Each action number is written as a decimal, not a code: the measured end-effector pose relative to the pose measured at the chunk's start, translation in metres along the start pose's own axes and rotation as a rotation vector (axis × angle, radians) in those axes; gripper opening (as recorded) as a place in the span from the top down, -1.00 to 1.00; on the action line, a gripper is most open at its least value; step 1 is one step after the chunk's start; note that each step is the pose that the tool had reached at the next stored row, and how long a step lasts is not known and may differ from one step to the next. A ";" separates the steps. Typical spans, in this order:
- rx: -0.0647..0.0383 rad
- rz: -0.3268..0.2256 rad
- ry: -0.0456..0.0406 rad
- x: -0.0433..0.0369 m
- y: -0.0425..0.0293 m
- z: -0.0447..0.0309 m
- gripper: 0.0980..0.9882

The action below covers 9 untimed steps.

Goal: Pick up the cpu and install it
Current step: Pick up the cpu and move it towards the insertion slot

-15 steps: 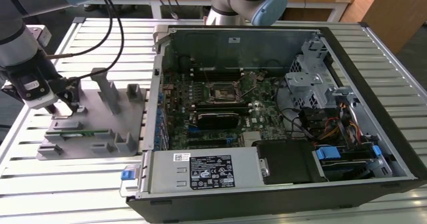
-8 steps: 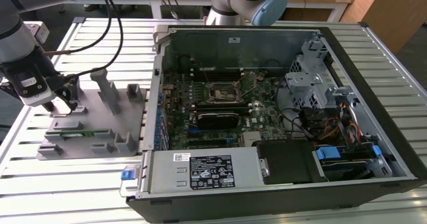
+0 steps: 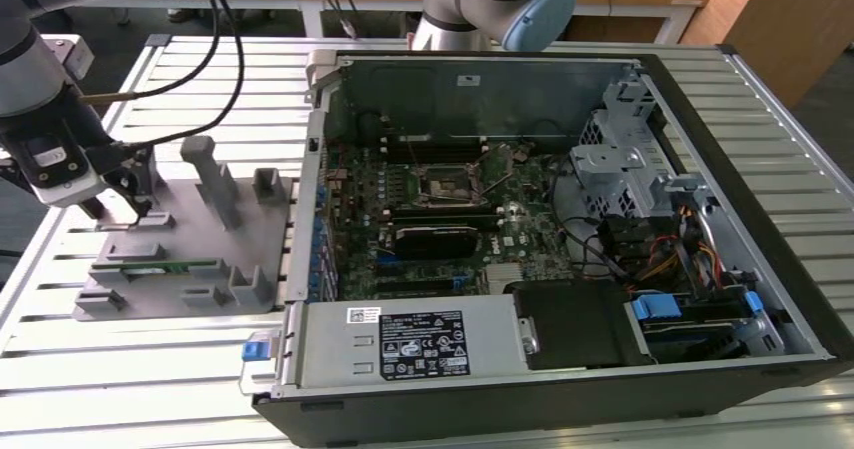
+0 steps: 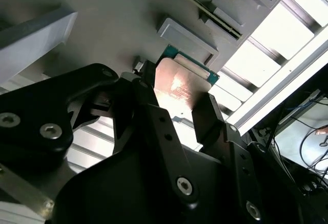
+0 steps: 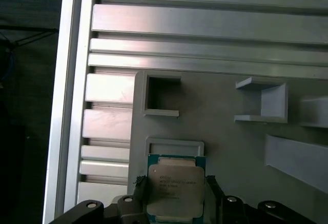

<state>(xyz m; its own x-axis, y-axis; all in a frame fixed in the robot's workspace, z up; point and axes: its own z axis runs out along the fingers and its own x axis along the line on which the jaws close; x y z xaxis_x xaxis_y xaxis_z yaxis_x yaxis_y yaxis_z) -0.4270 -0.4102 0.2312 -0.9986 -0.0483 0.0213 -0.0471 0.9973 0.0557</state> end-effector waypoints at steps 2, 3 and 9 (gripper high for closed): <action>0.000 0.000 0.0000 0.0001 0.0001 -0.0020 0.03; 0.000 0.000 0.0000 0.0001 0.0002 -0.0030 0.03; 0.000 0.000 -0.0001 0.0003 0.0007 -0.0100 0.03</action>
<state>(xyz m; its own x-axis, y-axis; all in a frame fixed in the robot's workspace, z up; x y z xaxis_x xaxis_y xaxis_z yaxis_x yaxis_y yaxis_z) -0.4270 -0.4101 0.2412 -0.9986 -0.0483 0.0213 -0.0471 0.9973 0.0558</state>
